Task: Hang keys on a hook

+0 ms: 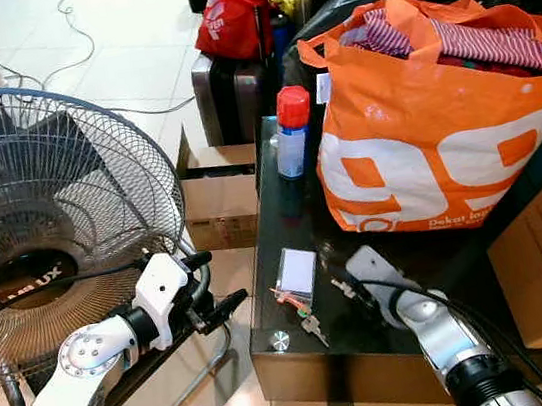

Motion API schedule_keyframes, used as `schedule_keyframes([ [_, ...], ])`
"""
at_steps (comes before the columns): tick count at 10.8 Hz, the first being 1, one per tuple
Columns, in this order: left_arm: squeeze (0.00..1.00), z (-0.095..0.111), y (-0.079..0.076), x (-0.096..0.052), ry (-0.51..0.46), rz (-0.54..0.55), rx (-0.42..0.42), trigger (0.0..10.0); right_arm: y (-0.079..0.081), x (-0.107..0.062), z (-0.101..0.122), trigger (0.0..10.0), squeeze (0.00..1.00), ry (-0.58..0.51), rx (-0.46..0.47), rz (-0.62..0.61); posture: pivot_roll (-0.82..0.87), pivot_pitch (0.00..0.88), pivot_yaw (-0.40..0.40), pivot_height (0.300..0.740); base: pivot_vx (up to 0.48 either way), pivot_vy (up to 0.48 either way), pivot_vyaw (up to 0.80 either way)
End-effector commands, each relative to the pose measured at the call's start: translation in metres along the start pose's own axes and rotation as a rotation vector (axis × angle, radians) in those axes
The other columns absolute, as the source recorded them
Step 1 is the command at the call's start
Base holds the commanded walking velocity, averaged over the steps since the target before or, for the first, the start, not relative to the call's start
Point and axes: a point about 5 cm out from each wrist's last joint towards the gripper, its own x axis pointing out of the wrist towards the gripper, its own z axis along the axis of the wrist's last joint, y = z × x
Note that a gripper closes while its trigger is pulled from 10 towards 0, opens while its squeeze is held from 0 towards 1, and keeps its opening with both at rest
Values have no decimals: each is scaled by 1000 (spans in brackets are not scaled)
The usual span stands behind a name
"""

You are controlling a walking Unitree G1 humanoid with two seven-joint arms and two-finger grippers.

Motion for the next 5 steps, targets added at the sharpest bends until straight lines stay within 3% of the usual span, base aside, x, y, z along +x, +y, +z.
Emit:
schedule_keyframes([
  [1,0,0,-1,-2,1,-8,-3,10000,-4,1,-5,10000,0,25,143,-18,-102,143,0,740,0,0,0],
  [2,0,1,-2,-2,0,-7,-3,10000,-5,2,-9,10000,0,48,334,-20,-101,142,-2,740,0,0,0],
  [5,0,1,-2,-3,-2,-9,-9,10000,-1,2,-27,10000,0,103,567,-9,-100,139,-1,740,0,0,0],
])
